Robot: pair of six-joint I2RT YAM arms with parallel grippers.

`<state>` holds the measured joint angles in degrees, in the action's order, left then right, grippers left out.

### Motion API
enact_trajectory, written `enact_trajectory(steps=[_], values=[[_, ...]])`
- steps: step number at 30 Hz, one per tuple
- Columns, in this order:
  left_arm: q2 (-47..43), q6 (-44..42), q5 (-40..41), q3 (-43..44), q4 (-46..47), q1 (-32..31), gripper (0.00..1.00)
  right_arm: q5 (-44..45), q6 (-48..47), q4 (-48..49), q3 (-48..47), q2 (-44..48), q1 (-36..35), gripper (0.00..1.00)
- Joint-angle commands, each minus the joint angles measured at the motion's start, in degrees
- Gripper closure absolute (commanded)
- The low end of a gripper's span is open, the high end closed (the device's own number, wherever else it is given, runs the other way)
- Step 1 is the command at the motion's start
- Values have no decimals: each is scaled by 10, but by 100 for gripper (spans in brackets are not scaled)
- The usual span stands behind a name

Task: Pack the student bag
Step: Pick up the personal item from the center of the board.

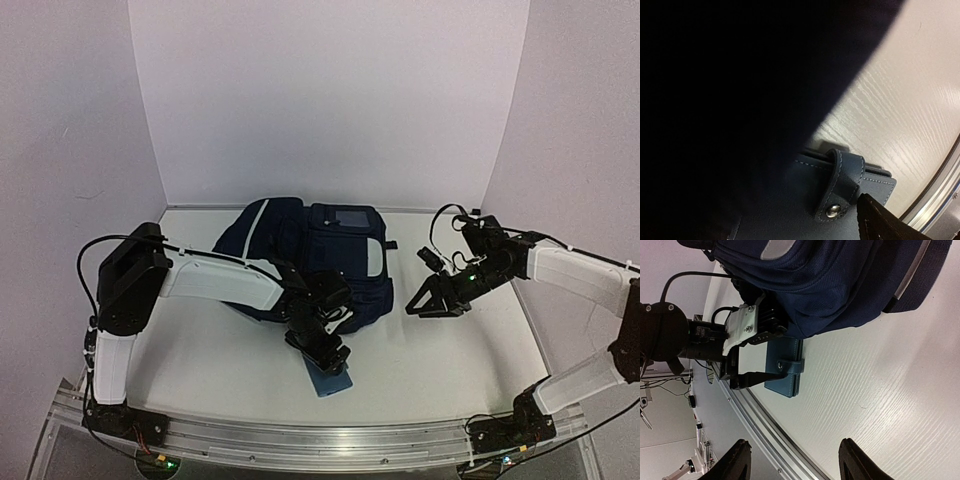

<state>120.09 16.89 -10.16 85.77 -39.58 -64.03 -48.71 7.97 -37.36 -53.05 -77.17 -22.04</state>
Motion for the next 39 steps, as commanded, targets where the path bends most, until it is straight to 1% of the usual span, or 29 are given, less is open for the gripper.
enact_trajectory(steps=[1,4,6,8,12,14,16,24,29,34,39], values=[[23,17,-15,-20,10,0,17,1,-6,-1,-27,-10,2,41],[16,17,-10,-17,11,-3,26,1,-6,-1,-30,-13,1,41],[7,20,-4,-11,9,-4,37,2,-7,-1,-32,-14,1,41],[-2,23,4,-6,3,-5,52,2,-7,-1,-34,-16,1,41],[-13,27,22,12,-18,-5,87,1,-6,-1,-37,-17,2,41],[-20,30,28,19,-24,-5,98,1,-6,-1,-38,-18,2,41],[-30,33,37,25,-28,-6,100,1,-6,0,-40,-20,1,41],[-72,21,53,51,-30,-16,100,-11,-6,0,-55,-31,1,40],[-98,0,69,83,-29,-22,100,-37,-17,0,-58,-39,1,33],[-99,-43,86,140,-48,-30,100,-63,-35,0,-71,-49,-1,30],[-117,-93,72,170,-34,-32,100,-110,-75,0,-100,-60,-13,25]])
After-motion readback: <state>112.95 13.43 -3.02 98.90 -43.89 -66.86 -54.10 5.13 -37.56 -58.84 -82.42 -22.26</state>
